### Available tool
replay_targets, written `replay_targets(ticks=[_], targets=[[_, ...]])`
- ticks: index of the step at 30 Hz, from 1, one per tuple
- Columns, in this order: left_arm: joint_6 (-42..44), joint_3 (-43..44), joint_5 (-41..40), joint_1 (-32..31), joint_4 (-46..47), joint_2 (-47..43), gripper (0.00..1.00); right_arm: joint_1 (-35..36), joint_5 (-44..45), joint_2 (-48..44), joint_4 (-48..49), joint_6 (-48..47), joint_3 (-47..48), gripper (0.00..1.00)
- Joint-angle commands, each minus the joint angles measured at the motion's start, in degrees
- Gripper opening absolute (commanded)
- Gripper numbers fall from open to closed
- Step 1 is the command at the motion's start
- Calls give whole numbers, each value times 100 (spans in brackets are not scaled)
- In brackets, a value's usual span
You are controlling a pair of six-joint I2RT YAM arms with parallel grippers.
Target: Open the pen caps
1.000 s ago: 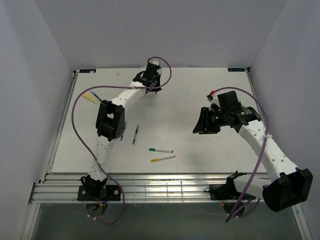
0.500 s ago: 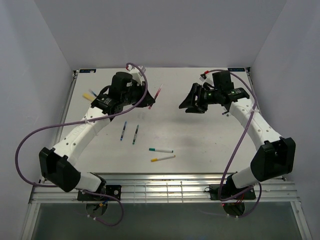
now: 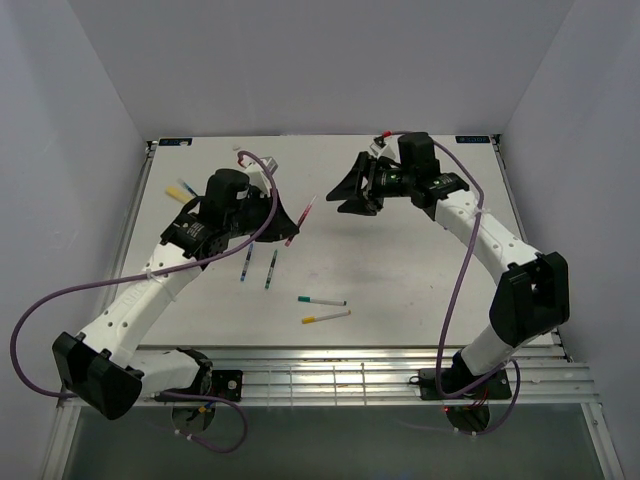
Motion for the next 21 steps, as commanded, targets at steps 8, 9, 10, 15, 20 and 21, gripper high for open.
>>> replay_targets(ticks=[8,9,10,15,20,21], targets=[[-84,-31,163,-39,-81,-279,0,356,-144,417,658,476,278,55],[-84,-31,163,-48,-81,-279,0,374,-144,453,702,493,295,54],[-92,-48,172,-48,-73,-287,0,426,-144,479,737,554,295,53],[-119,-40,181,-65,-81,-287,0,532,-161,611,869,608,295,51],[-180,-48,146,-118,-81,-270,0,585,-223,760,1072,748,348,50],[-189,-57,137,-127,-73,-270,0,594,-240,796,1063,757,418,49]])
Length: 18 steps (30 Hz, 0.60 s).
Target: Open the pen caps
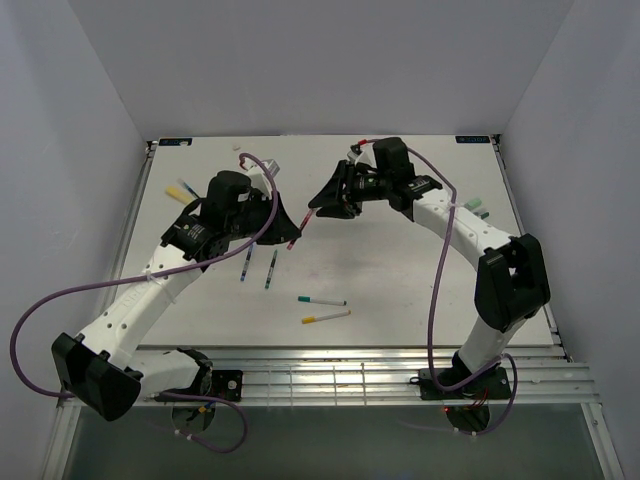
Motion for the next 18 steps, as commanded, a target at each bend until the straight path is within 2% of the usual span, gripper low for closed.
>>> replay_targets(ticks=[1,4,6,8,10,11,15,18], targets=[[-67,-24,41,-59,4,-187,0,73,-205,110,344,108,379,48],[-93,-24,32,-85,21,-169,0,109,-223,189,309,99,423,41],[-111,-16,-3,-94,30,-161,0,126,-249,215,317,117,414,22],[-128,-24,-47,-103,22,-125,0,135,-267,189,326,125,388,8],[-207,-42,-108,-103,30,-117,5,126,-302,145,396,169,309,8],[-234,-68,-144,-103,22,-125,17,135,-311,110,431,196,291,8],[-330,-121,-188,-103,57,-73,42,144,-381,75,511,292,239,8],[-348,-121,-153,-103,57,-11,45,153,-425,40,563,354,204,8]])
